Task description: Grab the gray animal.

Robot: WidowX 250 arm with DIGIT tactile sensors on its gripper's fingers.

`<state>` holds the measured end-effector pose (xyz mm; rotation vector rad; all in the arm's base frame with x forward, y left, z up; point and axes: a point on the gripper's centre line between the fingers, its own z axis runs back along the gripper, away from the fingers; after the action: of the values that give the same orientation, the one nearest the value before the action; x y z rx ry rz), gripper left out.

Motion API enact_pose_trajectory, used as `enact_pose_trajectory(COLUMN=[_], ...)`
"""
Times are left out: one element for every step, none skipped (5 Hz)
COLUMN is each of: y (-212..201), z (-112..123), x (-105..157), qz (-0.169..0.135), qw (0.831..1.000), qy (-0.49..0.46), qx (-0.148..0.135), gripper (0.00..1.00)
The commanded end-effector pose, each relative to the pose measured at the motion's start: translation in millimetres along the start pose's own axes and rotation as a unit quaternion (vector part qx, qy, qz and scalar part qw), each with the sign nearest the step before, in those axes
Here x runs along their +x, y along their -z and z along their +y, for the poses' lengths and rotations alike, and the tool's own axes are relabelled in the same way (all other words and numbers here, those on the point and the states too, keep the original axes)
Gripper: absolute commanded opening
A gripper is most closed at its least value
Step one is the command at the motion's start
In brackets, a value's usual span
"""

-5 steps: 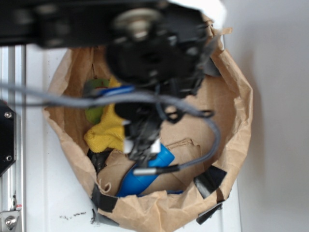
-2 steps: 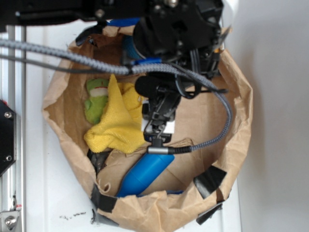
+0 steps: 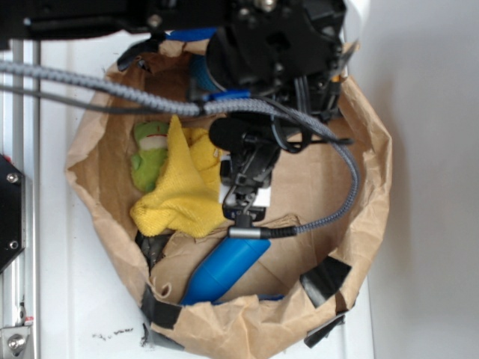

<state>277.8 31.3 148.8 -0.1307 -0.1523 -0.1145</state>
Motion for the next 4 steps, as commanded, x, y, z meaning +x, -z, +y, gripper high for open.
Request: enact_pose_trajectory(y=[51, 63, 66, 65], z=[36, 37, 35, 41], x=[28, 25, 16, 14], qz=[-0.011, -0.001, 0.005, 0.004], qw=[0.998, 0.998, 0.999, 0.998], qy=[-0.028, -0.025, -0.017, -0.028], qx=[0.053, 0.050, 0.051, 0.052], gripper=[1.00, 1.00, 1.00, 1.00])
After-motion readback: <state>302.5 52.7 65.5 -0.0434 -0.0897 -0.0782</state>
